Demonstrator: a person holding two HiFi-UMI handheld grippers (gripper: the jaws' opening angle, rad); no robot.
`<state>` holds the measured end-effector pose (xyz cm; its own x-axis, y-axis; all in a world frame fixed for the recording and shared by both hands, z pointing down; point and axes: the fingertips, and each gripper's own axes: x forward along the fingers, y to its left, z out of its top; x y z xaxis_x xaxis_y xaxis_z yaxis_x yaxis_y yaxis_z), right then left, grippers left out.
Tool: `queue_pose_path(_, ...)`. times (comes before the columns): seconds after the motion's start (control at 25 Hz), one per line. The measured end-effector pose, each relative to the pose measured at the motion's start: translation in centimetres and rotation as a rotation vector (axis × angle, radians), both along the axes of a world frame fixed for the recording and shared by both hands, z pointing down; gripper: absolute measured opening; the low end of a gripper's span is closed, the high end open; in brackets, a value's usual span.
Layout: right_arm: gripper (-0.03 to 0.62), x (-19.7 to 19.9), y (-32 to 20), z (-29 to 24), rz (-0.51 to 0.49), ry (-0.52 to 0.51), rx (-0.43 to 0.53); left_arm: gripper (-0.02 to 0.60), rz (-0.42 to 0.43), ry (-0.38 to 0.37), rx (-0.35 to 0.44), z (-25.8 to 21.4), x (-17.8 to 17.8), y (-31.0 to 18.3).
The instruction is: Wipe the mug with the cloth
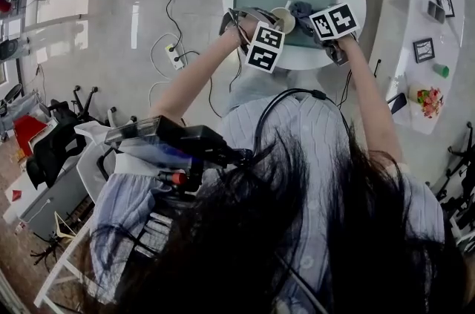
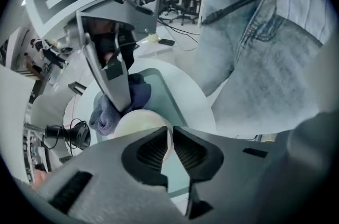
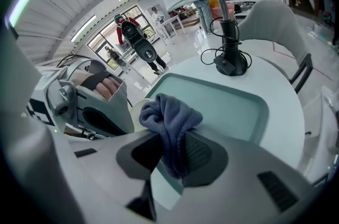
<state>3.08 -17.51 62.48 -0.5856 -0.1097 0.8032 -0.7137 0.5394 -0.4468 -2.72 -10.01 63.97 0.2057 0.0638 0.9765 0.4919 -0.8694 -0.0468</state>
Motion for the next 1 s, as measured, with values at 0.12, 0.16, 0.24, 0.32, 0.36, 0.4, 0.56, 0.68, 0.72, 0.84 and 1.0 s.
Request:
queue_pose_path(0.12,0.098,-0.4,0.0,-0.2,-0.04,0.029,0.011,0.044,0.09,-0.001,0.007,-0.1,-0.5,0.3)
queue_pose_path(0.16,0.098,-0.5,0.1,-0.2,-0.051,0.038,0.015,0.044,0.114,-0.001,0.01,-0.1,-0.6,0.4)
queue_pose_path(0.24,0.098,-0.5,0.1,-0.2,-0.065,0.05,0.02,0.044,0.144,0.0,0.012,-0.1,-0.6,0.4)
queue_pose_path(0.32,0.098,-0.3,0.1,-0.2,-0.061,0.053,0.02,0.044,0.138,0.004,0.01,-0.1,-0.4,0.4)
queue_pose_path(0.36,0.098,-0.2,0.1,-0.2,-0.054,0.052,0.019,0.044,0.118,0.008,0.007,-0.1,-0.4,0.4)
queue_pose_path(0.4,0.098,-0.2,0.1,-0.1,-0.044,0.05,0.016,0.044,0.087,0.011,0.003,0.0,-0.3,0.3)
queue_pose_path(0.56,0.099,0.3,0.0,-0.1,0.031,0.032,0.007,0.044,-0.059,0.035,-0.033,0.3,-0.3,-0.1)
queue_pose_path(0.68,0.098,0.6,0.1,-0.4,0.116,0.009,0.001,0.044,-0.15,0.066,-0.078,-0.3,-0.5,-0.2)
queue_pose_path(0.72,0.098,0.8,0.1,-0.5,0.141,0.007,0.001,0.044,-0.182,0.077,-0.097,-0.6,-0.6,-0.2)
queue_pose_path(0.84,0.099,1.4,0.2,-0.9,0.206,0.009,0.005,0.044,-0.275,0.122,-0.147,-2.0,-0.8,-0.4)
queue_pose_path(1.0,0.098,1.7,0.8,-2.1,0.29,-0.012,0.019,0.044,-0.428,0.239,-0.166,-4.7,-1.4,-1.5)
